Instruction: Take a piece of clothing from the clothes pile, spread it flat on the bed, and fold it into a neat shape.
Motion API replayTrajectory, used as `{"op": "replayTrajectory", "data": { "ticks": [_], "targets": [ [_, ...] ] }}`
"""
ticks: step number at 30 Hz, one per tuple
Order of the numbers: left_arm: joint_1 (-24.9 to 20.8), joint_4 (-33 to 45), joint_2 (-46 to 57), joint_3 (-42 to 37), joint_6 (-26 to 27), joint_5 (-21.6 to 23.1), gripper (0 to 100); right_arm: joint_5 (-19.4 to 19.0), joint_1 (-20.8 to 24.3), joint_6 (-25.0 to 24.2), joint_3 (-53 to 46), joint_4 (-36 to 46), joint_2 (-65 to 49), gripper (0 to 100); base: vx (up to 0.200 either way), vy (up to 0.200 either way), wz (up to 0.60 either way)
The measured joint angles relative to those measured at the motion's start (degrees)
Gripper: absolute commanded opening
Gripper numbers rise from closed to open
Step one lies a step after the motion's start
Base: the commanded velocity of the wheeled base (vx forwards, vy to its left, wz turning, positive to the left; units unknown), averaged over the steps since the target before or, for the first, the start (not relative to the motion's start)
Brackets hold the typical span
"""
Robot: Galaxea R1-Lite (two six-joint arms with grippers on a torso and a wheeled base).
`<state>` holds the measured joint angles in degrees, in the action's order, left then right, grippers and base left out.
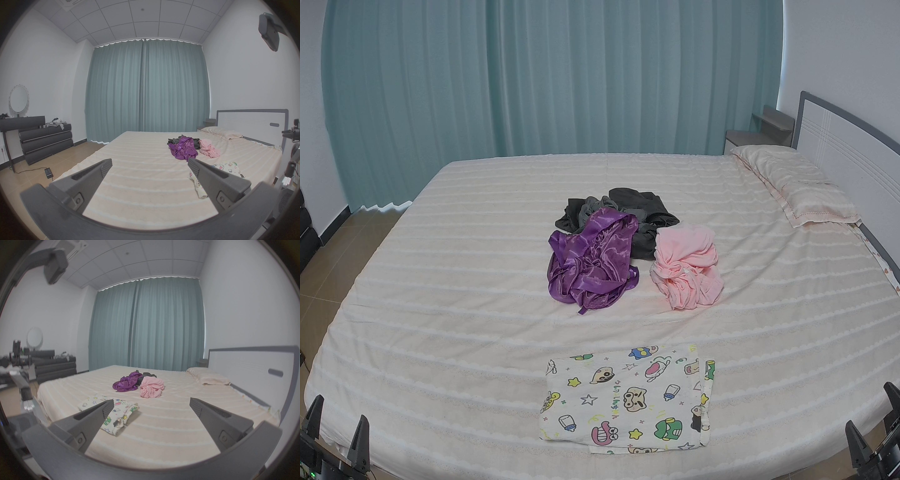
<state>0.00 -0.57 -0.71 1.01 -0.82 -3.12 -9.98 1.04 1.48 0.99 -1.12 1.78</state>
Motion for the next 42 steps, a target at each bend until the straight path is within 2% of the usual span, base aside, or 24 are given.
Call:
{"op": "replayTrajectory", "data": {
  "ticks": [3, 8, 13, 22, 38, 42],
  "targets": [
    [0.0, 0.2, 0.0, 0.0, 0.3, 0.4, 100, -1.5, -0.4, -2.4, 0.0, -0.5, -0.4, 100, 0.0, 0.0, 0.0],
    [0.0, 0.4, 0.0, 0.0, 0.4, 0.6, 100, -1.6, -0.8, -3.2, 0.0, -1.0, -0.7, 100, 0.0, 0.0, 0.0],
    [0.0, 0.4, 0.0, 0.0, 0.5, 0.6, 100, 1.7, -0.9, -5.7, 0.0, -1.0, -0.8, 100, 0.0, 0.0, 0.0],
    [0.0, 0.4, -0.1, 0.0, 0.5, 0.6, 100, 1.1, -0.9, -9.8, 0.0, -2.3, -0.9, 100, 0.0, 0.0, 0.0],
    [0.0, 0.4, -0.1, 0.0, 0.5, 0.6, 100, 0.2, -0.9, -9.8, 0.0, -2.3, -0.9, 100, 0.0, 0.0, 0.0],
    [0.0, 0.4, -0.1, 0.0, 0.5, 0.6, 100, -1.0, -0.9, -9.4, 0.0, -2.3, -0.9, 100, 0.0, 0.0, 0.0]
  ]
}}
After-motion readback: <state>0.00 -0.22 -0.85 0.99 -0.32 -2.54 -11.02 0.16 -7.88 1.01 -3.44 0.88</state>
